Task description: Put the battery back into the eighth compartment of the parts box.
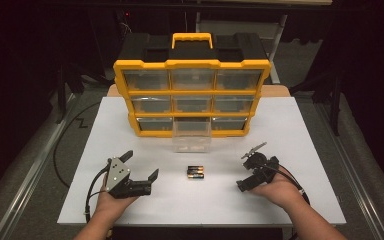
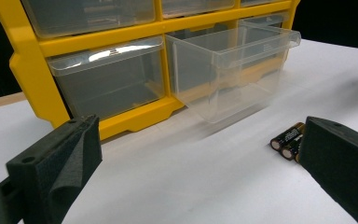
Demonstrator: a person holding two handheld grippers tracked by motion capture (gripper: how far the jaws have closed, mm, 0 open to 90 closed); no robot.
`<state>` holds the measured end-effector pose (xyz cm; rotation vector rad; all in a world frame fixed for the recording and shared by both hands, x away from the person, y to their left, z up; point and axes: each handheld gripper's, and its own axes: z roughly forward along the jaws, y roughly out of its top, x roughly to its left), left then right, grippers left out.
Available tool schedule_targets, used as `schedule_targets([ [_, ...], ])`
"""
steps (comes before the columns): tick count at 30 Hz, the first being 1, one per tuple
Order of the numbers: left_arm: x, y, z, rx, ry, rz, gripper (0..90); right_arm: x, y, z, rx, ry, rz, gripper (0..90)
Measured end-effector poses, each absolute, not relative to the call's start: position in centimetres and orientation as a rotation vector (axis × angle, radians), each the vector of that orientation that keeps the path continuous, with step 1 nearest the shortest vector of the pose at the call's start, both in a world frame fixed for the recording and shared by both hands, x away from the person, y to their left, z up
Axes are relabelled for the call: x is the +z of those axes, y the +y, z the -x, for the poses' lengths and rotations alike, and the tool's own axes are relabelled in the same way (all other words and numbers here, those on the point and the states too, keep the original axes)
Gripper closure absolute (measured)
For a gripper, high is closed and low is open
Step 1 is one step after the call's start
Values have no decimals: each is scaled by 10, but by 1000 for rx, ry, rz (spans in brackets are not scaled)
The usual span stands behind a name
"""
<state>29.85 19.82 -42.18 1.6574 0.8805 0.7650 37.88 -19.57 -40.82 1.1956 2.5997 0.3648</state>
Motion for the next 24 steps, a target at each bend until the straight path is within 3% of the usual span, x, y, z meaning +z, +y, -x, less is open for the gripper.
schedule_targets([
  [24,-421,199,-298,761,874,-1654,4,-398,-184,-387,130,2858,-1087,11],
])
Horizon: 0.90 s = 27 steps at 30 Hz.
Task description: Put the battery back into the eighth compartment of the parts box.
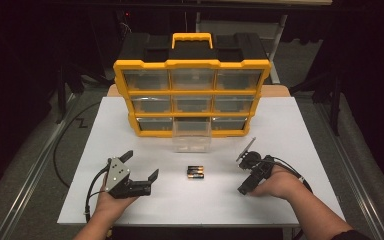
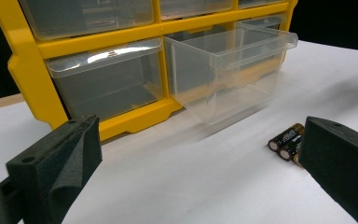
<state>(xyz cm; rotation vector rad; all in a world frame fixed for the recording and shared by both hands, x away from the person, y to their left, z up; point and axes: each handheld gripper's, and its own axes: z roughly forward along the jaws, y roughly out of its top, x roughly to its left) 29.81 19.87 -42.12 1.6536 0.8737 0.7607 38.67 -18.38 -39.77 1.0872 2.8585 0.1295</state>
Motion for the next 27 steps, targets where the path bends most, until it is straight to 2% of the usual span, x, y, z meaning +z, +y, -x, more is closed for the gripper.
schedule_targets([
  [27,-421,198,-298,757,871,-1656,4,-391,-143,-390,33,3003,-719,56],
])
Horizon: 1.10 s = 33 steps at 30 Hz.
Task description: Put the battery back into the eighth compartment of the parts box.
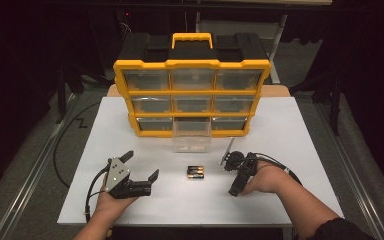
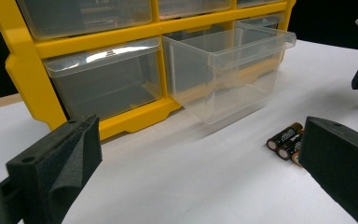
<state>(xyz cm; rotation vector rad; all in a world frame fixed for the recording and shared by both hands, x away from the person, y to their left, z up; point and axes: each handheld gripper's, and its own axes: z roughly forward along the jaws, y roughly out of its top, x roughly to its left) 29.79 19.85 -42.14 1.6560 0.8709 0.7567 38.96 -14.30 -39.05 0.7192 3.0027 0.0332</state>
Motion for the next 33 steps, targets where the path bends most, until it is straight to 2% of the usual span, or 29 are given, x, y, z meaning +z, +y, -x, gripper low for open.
schedule_targets([
  [24,-421,199,-297,753,866,-1652,4,-385,-111,-391,91,3040,-496,208],
  [27,-421,199,-297,753,865,-1655,4,-385,-108,-390,107,3040,-467,242],
  [30,-421,199,-297,753,864,-1655,4,-383,-104,-389,122,3052,-427,327],
  [33,-421,198,-297,751,864,-1651,4,-382,-101,-389,133,3058,-397,347],
])
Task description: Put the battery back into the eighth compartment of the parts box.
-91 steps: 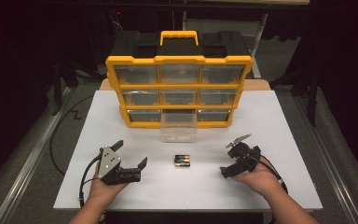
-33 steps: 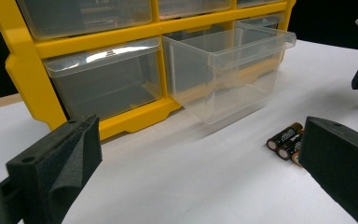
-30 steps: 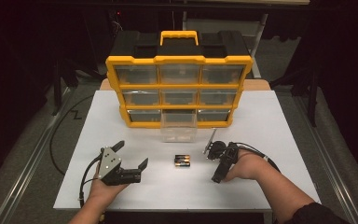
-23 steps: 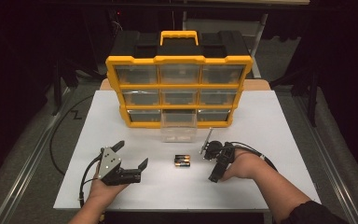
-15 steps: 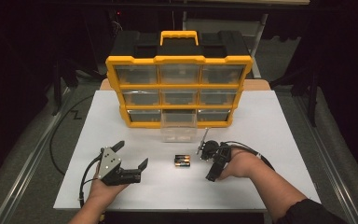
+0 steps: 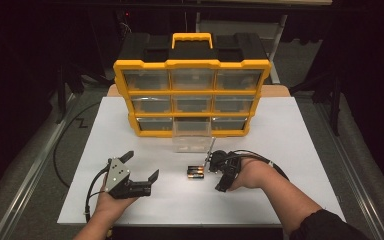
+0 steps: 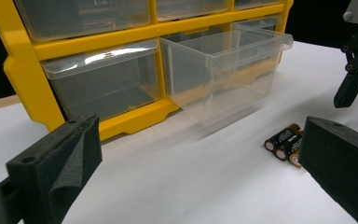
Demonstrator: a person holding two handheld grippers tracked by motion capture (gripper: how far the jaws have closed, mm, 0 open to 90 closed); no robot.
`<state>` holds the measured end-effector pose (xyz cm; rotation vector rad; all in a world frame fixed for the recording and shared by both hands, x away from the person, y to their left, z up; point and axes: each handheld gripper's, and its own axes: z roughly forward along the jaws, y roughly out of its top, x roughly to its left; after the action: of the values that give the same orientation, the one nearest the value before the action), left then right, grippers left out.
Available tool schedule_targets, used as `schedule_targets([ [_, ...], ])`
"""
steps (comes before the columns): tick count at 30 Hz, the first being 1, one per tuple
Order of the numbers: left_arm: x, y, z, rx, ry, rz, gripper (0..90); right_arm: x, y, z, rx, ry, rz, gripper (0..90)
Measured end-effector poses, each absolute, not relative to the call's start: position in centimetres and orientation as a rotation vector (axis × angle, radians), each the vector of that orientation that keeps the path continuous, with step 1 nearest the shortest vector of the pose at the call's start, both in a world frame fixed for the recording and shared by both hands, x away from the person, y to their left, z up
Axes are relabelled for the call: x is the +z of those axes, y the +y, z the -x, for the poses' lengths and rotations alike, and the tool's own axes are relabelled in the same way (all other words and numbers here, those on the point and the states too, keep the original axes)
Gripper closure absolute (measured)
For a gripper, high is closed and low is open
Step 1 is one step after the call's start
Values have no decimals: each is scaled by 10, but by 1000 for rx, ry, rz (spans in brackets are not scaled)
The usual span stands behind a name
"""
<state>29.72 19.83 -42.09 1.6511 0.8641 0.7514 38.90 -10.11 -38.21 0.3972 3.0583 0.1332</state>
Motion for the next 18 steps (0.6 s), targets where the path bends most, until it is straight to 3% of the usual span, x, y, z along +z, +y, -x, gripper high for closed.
schedule_targets([
  [18,-420,199,-297,748,857,-1651,4,-379,-72,-381,162,3063,-191,531],
])
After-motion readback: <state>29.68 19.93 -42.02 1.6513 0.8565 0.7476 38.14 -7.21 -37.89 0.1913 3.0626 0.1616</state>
